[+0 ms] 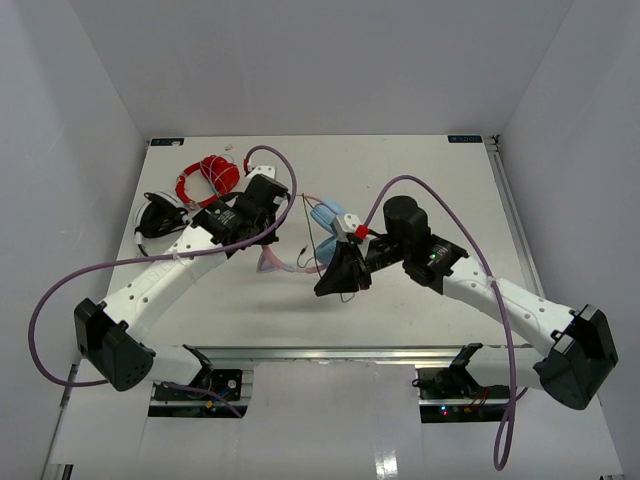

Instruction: Wrap the headphones

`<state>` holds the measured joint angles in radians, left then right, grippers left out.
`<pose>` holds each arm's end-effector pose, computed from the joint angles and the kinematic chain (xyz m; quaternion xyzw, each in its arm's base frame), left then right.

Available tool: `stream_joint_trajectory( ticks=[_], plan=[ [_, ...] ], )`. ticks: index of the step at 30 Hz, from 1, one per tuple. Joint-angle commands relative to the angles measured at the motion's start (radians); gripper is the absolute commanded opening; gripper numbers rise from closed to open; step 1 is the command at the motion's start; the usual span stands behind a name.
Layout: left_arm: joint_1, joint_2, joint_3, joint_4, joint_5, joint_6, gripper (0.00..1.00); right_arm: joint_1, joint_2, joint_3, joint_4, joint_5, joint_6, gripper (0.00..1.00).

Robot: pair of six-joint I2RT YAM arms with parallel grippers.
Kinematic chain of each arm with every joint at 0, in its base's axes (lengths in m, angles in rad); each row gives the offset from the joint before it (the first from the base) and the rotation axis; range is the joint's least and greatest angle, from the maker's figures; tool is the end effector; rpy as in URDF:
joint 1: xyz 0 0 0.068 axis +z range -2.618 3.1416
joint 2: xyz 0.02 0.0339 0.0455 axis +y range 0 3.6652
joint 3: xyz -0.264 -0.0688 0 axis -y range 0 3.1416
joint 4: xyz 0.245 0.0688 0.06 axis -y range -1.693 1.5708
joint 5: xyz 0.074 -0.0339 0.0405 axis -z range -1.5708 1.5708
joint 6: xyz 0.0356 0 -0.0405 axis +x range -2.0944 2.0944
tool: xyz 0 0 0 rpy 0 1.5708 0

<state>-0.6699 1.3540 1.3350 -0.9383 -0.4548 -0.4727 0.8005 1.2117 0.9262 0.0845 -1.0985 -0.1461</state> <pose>0.2216 -0.1556 0.3400 0.0237 0.9310 0.0217 0.3637 0.1636 0.2141 0.3312 -0.5950 0.4374 0.5563 0.3810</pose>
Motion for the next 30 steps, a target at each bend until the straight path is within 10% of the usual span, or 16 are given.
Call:
stream_joint_trajectory(
  ticks=[1,30],
  plan=[
    [0.039,-0.006,0.067,0.035,-0.012,-0.048,0.00,0.010,-0.055,-0.053,0.178,-0.096,0.099,0.18],
    [0.105,-0.085,0.068,0.086,0.169,-0.164,0.00,0.027,-0.114,-0.416,0.440,0.756,0.284,0.08]
  ],
)
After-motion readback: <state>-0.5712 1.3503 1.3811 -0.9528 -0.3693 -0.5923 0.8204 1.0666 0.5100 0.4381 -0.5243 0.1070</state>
